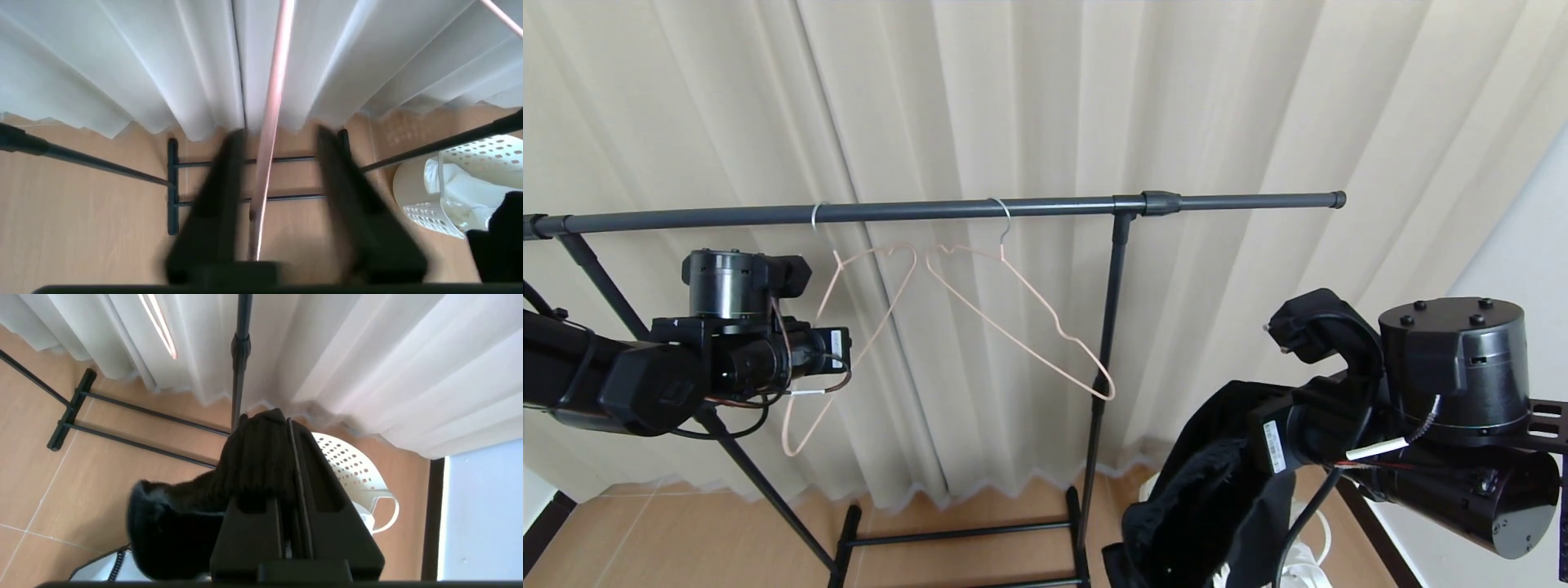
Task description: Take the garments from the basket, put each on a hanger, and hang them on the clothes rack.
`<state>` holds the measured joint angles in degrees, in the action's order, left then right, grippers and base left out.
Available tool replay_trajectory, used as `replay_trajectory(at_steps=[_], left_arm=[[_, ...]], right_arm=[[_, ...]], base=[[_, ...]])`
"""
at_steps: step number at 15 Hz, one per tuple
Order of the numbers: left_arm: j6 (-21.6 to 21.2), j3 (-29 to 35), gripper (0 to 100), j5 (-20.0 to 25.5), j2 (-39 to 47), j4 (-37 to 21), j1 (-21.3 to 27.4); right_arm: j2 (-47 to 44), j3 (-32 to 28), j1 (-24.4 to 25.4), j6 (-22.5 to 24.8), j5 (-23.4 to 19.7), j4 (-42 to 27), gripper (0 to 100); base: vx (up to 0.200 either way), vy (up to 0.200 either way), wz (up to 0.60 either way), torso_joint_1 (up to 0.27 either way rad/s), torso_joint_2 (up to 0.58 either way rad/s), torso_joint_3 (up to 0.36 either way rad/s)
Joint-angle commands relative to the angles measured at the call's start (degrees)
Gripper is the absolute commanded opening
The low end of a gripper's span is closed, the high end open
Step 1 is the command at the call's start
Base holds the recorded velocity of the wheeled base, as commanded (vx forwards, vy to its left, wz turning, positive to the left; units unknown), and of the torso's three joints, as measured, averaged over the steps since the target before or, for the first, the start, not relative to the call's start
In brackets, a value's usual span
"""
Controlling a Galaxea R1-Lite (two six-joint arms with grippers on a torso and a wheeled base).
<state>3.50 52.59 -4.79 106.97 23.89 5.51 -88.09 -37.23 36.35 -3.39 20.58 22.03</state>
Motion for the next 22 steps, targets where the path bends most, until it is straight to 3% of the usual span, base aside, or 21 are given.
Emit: replay_trajectory(at_steps=[1,10,13,20,22], left_arm=[[0.0,-0.1,0,0.0,-0.3,0.0,0.1],[-0.2,-2.6,0,0.0,-7.2,0.0,3.0],[-2.8,-5.3,0,0.0,-11.9,0.0,3.8],[-6.0,-19.4,0,0.5,-29.1,0.0,7.3],[-6.1,-22.4,0,2.9,-32.4,0.0,8.0]], right_arm=[[0.0,0.1,0.0,0.0,0.0,0.0,0],[0.1,-0.1,0.0,0.0,0.0,0.0,0],[0.1,-0.1,0.0,0.0,0.0,0.0,0],[0.2,-0.1,0.0,0.0,0.1,0.1,0],[0.3,-0.1,0.0,0.0,0.1,0.0,0]], base=[[0.000,0.000,0.00,0.000,0.00,0.000],[0.000,0.000,0.00,0.000,0.00,0.000],[0.000,0.000,0.00,0.000,0.00,0.000],[0.000,0.000,0.00,0.000,0.00,0.000],[0.000,0.000,0.00,0.000,0.00,0.000]])
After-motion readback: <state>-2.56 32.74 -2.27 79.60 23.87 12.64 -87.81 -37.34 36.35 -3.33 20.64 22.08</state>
